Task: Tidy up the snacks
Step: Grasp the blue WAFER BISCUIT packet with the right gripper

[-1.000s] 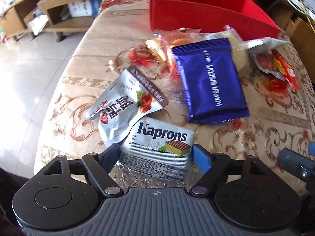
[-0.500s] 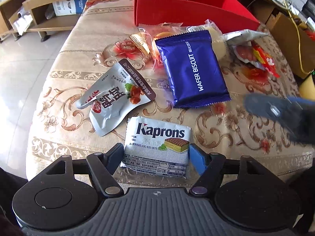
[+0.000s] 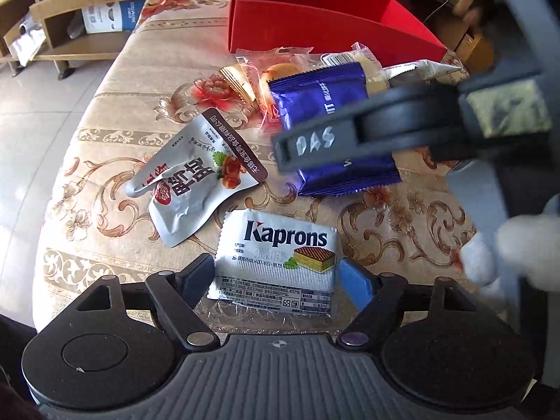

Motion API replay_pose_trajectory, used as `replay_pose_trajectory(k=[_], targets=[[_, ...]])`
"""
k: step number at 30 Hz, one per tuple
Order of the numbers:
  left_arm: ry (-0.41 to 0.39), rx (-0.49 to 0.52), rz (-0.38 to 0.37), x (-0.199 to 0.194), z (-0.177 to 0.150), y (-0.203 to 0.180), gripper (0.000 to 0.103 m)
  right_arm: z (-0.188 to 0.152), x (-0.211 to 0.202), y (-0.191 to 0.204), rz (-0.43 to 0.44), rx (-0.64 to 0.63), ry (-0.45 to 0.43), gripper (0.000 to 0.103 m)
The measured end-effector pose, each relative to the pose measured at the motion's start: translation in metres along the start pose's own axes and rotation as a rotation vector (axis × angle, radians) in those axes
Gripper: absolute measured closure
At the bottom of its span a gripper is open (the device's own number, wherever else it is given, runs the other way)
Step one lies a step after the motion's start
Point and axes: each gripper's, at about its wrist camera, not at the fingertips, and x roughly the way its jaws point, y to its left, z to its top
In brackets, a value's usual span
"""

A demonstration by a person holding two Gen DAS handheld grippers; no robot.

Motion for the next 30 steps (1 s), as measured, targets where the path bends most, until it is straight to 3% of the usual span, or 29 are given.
replay_pose_trajectory(k=[6,17,21,25,30], targets=[[0.003,0.003,0.015,0.001,0.003,-0.003,0.022,-0.004,-0.012,-0.024,0.055,0.042,0.006,0.06],[-0.003,-0.032,0.036,-0.005,0.0,-0.003,0.028,-0.036,-0.048,-0.075,0.095,0.143,-0.019,0.074],[0.002,-0.042,0.045,-0.01,0.001,-0.004,0.029,-0.044,-0.06,-0.088,0.09,0.174,-0.029,0.077],[-0.005,-0.02,0.047,-0.012,0.006,-0.009,0.029,-0.047,-0.051,-0.101,0.072,0.244,0.019,0.074],[0.01,-0.049,0.014,0.0,0.009,-0.005,0.029,-0.051,-0.036,-0.117,0.0,0.319,0.061,0.057]])
